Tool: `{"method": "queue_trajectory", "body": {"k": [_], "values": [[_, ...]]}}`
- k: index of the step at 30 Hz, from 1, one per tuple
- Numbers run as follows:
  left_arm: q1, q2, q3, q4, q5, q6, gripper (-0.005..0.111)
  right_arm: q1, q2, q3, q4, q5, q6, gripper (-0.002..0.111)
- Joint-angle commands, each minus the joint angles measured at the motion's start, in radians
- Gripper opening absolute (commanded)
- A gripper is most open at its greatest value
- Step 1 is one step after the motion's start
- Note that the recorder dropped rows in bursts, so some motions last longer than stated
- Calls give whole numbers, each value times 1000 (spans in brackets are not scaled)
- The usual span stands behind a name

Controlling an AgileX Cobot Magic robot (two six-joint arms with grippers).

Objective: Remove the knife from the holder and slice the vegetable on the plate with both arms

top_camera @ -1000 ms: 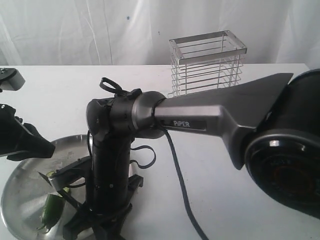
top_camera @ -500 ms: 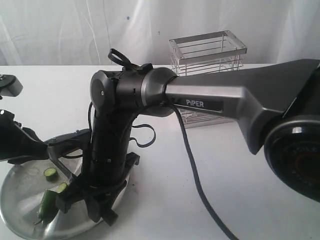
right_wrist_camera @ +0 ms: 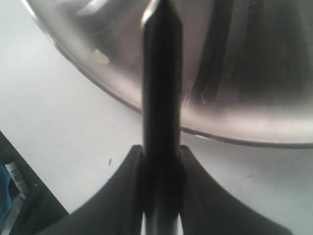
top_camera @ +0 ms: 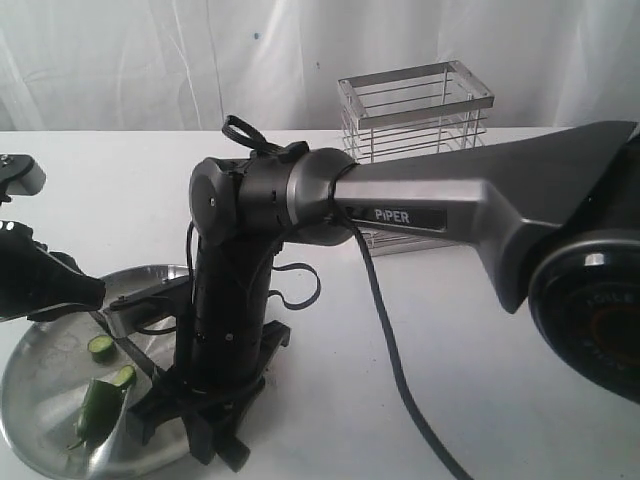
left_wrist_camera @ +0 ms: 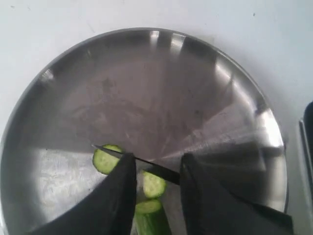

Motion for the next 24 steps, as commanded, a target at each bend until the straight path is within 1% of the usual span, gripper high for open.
{"method": "queue_trajectory", "body": {"k": [1, 6, 11, 16, 20, 22, 24], "values": [[-6, 1, -2, -52, -14, -4, 37, -5, -6, 11, 21, 1, -24, 0], [-6, 27, -2, -68, -8, 4, 37, 0, -6, 11, 19, 1, -40, 0], [-6, 52, -2, -75, 8, 24, 37, 47, -6, 11, -130, 1, -40, 0], [-6, 51, -2, -75, 8, 26, 37, 73, -6, 11, -196, 1, -47, 0], [-6, 51, -2, -75, 67, 26, 36, 79, -6, 11, -248, 1, -41, 0], [-6, 51, -2, -75, 89, 26, 31, 79, -6, 11, -250, 1, -41, 0], [-6, 51, -2, -63, 105, 26, 17, 79, -6, 11, -250, 1, -41, 0]]}}
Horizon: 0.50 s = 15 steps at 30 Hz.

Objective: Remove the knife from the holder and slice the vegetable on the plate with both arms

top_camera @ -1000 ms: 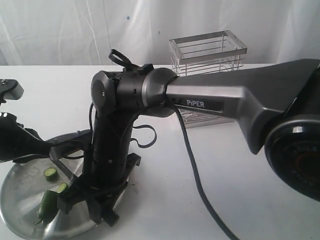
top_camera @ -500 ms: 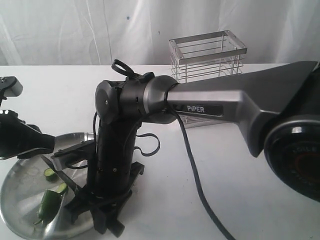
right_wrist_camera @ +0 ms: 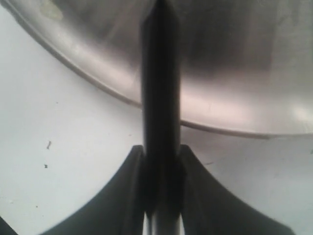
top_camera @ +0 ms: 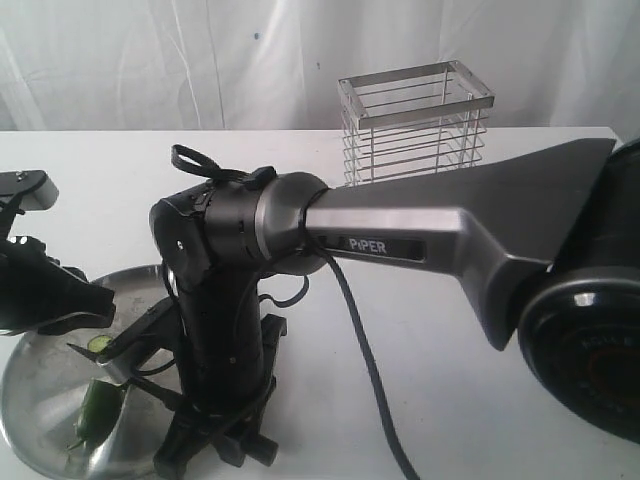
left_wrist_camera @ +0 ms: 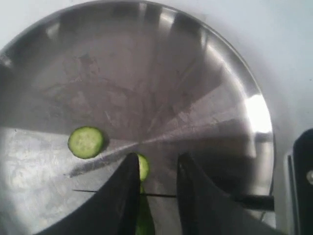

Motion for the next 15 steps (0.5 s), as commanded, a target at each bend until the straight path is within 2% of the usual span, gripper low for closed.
{"method": "queue_trajectory", "body": {"k": [1, 2, 15], "values": [[-6, 0, -2, 3, 61, 7, 9, 3, -8, 7, -15, 1, -10, 0], [-6, 0, -2, 19, 66, 7, 0, 3, -8, 7, -19, 1, -10, 0], [-6, 60, 7, 43, 83, 7, 0, 3, -8, 7, -49, 1, -10, 0]]}}
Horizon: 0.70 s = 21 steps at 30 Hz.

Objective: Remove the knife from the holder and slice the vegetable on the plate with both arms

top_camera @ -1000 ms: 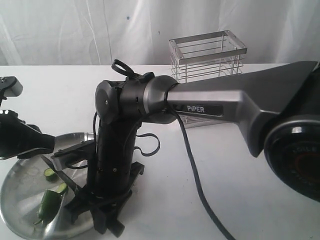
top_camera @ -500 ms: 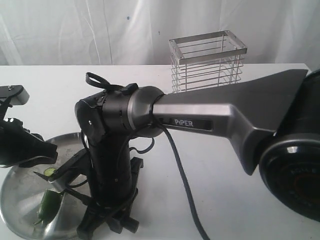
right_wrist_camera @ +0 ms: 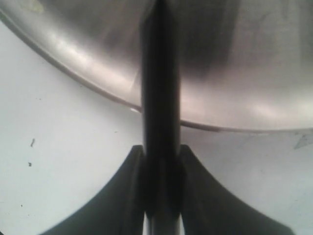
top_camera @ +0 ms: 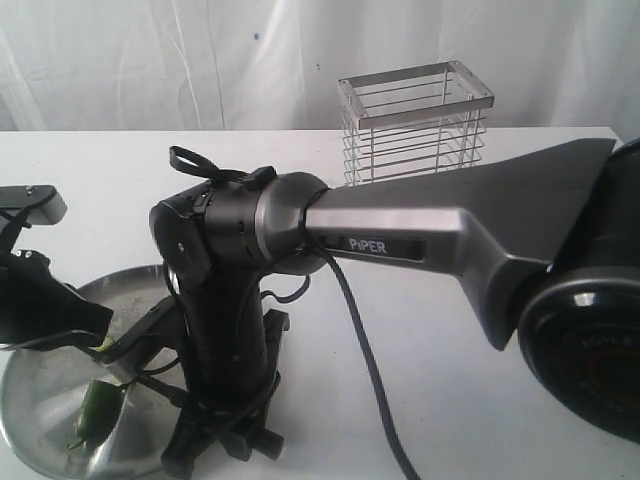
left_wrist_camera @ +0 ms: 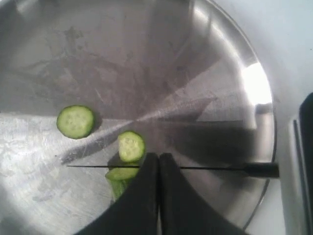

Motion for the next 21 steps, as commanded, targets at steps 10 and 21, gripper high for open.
{"method": "queue_trajectory", "body": {"k": [10, 21], "values": [[-6, 99, 9, 6, -25, 3, 0, 5, -6, 7, -16, 1, -10, 0], [-6, 145, 9, -3, -58, 3, 0, 18, 26, 7, -16, 1, 16, 0]]}}
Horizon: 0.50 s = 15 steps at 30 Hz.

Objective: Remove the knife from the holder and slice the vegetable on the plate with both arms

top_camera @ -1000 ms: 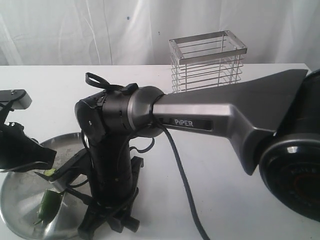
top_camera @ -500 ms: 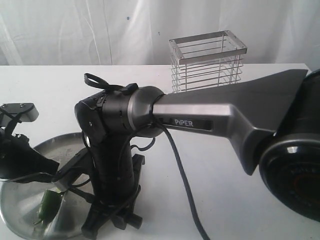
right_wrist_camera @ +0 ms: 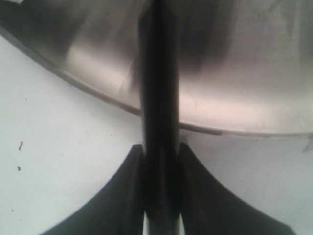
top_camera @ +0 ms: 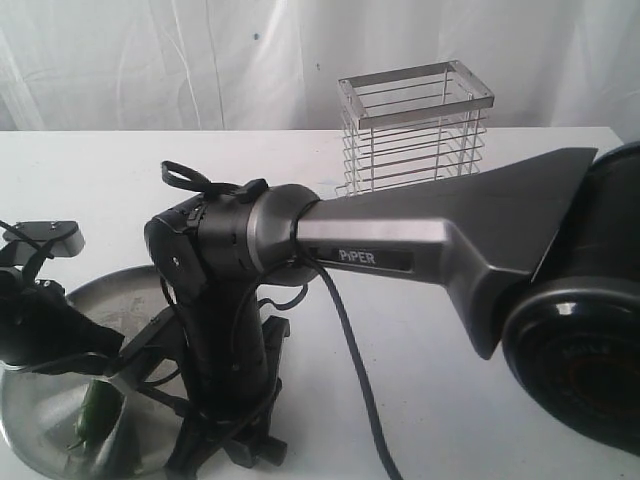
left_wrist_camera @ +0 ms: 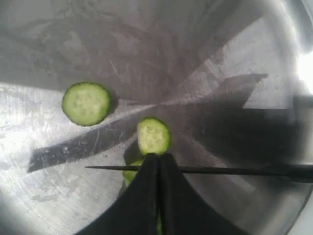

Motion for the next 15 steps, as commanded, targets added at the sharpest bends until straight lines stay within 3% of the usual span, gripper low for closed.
{"method": "queue_trajectory", "body": {"k": [1, 15], "values": [[-6, 7, 5, -18, -8, 3, 0, 8, 4, 5, 8, -1, 5, 0], [-6, 116, 5, -24, -37, 11, 0, 26, -21, -1, -30, -1, 5, 0]]}}
